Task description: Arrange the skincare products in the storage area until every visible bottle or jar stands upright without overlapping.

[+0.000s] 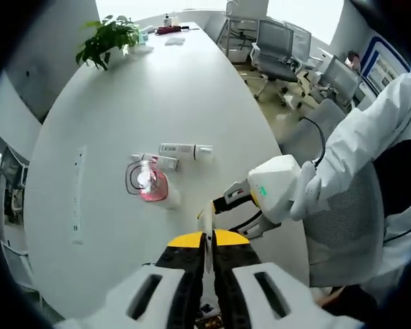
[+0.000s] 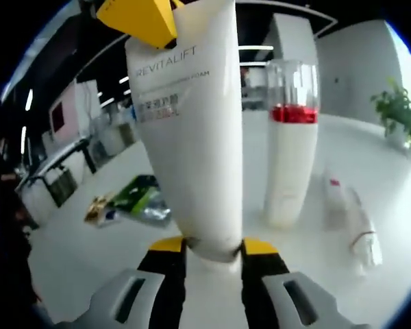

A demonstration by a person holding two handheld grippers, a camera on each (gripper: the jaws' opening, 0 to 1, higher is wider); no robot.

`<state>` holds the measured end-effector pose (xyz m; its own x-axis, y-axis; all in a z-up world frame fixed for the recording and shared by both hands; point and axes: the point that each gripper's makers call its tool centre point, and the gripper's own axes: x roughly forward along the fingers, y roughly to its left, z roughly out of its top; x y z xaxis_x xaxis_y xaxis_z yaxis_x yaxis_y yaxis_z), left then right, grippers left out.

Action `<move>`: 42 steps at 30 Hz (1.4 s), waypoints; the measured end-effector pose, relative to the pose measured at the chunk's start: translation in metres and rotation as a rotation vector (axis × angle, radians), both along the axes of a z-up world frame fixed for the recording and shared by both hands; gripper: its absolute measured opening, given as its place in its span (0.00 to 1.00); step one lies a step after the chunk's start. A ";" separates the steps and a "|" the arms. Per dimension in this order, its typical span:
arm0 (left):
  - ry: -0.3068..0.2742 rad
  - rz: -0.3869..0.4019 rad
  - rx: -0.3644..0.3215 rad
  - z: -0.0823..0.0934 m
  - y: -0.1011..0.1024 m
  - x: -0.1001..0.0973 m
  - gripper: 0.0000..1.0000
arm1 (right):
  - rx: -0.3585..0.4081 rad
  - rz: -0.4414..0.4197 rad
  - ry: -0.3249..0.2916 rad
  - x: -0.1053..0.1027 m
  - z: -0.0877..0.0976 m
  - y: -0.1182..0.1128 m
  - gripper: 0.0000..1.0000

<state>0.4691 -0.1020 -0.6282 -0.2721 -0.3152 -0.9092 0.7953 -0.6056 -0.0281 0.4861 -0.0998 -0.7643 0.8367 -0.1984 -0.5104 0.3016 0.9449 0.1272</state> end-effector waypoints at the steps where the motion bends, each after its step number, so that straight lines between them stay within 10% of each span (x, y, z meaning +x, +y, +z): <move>1: 0.002 0.008 -0.001 0.000 -0.001 0.001 0.01 | 0.008 0.002 0.000 0.001 0.000 -0.002 0.26; 42: 0.055 0.052 -0.014 -0.002 -0.021 0.014 0.01 | 0.040 -0.144 0.015 -0.004 -0.023 -0.011 0.17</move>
<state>0.4829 -0.1229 -0.6303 -0.3043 -0.3424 -0.8889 0.8232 -0.5640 -0.0646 0.4821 -0.1107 -0.7871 0.7937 -0.2949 -0.5321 0.4353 0.8863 0.1582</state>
